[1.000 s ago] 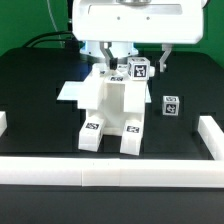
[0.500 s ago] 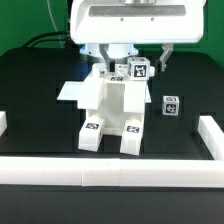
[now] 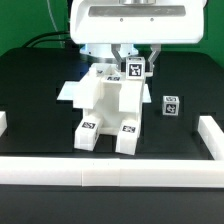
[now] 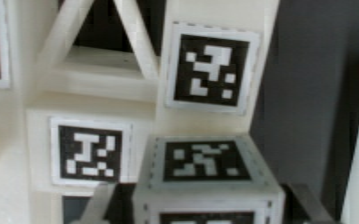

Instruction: Assemble chair

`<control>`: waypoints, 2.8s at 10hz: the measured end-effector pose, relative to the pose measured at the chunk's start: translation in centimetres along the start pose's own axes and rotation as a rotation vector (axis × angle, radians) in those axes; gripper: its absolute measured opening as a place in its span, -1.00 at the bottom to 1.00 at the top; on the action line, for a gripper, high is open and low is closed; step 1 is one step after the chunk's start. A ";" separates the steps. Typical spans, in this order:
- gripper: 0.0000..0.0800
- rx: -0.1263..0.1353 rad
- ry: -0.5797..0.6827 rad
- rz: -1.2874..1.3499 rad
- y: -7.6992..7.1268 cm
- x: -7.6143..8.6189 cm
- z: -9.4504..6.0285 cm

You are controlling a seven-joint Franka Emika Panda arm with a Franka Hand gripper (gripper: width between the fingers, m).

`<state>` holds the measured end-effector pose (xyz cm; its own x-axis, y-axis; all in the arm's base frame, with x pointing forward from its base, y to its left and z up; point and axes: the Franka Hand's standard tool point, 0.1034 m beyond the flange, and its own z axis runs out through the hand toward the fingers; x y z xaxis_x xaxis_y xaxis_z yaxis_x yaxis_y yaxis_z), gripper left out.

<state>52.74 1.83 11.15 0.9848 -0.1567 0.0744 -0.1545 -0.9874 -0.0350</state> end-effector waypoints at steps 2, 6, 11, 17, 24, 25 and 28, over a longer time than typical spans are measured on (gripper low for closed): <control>-0.32 0.000 -0.001 0.156 0.0 0.0 0.0; -0.32 0.047 0.009 0.633 0.3 0.0 0.3; -0.32 0.058 -0.001 0.933 0.1 0.0 0.3; 0.54 0.062 -0.007 0.953 -0.7 -0.1 0.2; 0.62 0.021 0.016 0.200 -0.6 0.1 0.3; 0.62 0.016 0.016 0.088 -0.6 0.1 0.3; 0.62 0.003 0.013 -0.172 -0.5 0.1 0.3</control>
Offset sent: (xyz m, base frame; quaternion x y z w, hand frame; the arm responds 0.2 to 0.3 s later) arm -0.0065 -0.0057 -0.0072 0.0147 0.0042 0.2914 0.9565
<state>52.91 2.37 10.88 0.9956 0.0147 0.0926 0.0170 -0.9996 -0.0235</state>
